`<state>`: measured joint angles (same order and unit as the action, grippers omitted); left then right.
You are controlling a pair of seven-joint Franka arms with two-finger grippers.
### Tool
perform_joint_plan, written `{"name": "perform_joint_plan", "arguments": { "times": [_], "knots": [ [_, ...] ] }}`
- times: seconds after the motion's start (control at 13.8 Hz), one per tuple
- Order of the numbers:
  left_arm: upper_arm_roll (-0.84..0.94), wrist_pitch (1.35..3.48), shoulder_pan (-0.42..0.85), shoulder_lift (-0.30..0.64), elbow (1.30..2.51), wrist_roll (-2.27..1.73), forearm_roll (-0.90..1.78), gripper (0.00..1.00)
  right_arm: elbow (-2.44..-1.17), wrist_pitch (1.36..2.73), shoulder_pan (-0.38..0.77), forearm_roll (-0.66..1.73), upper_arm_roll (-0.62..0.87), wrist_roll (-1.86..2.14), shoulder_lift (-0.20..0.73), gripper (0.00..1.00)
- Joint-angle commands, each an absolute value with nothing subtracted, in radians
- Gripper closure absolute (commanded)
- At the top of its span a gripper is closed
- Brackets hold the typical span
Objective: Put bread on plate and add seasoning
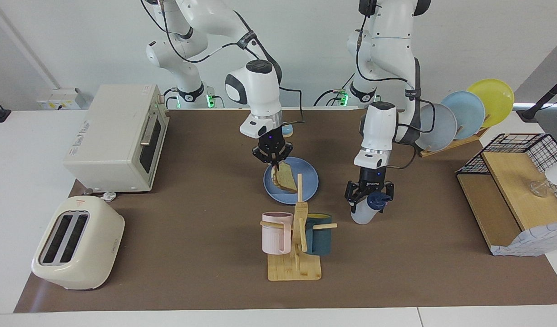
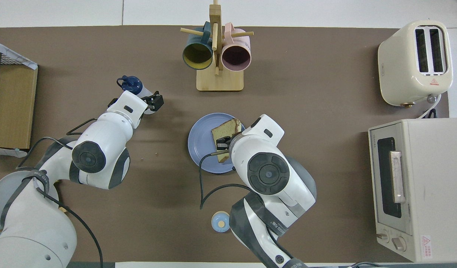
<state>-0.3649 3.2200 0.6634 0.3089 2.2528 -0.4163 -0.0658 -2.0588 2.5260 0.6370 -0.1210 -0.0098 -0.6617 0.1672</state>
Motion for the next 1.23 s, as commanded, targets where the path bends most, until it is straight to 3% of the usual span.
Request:
{"name": "perform_joint_plan", "arguments": {
  "times": [0.0,0.07,0.22,0.29,0.36,0.44,0.87,1.16],
  "knots": [
    [-0.391,3.258,0.69,0.333,2.238,-0.426,-0.054,0.0,-2.086,2.549,0.626,-0.117,-0.003,-0.716,0.147,0.6],
    [-0.391,3.276,0.69,0.333,2.243,-0.426,-0.057,0.0,-2.083,2.546,0.626,-0.115,-0.002,-0.733,0.147,0.55],
    [-0.391,3.304,0.69,0.333,2.259,-0.425,-0.06,0.11,-2.076,2.542,0.626,-0.117,-0.002,-0.742,0.149,0.38],
    [-0.391,3.306,0.69,0.331,2.263,-0.422,-0.061,0.37,-2.074,2.542,0.626,-0.117,-0.002,-0.741,0.15,0.23],
    [-0.391,3.306,0.689,0.33,2.269,-0.413,-0.069,0.78,-2.072,2.54,0.624,-0.117,-0.002,-0.739,0.15,0.17],
    [-0.391,3.306,0.689,0.327,2.27,-0.404,-0.069,1.0,-2.072,2.539,0.624,-0.115,-0.003,-0.739,0.15,0.17],
    [-0.39,3.304,0.672,0.324,2.264,-0.356,-0.069,1.0,-1.97,2.438,0.571,-0.115,-0.005,-0.727,0.147,0.17],
    [-0.388,3.162,0.638,0.318,2.156,-0.327,-0.071,1.0,-1.881,2.347,0.557,-0.115,-0.006,-0.721,0.161,0.17]
  ]
}}
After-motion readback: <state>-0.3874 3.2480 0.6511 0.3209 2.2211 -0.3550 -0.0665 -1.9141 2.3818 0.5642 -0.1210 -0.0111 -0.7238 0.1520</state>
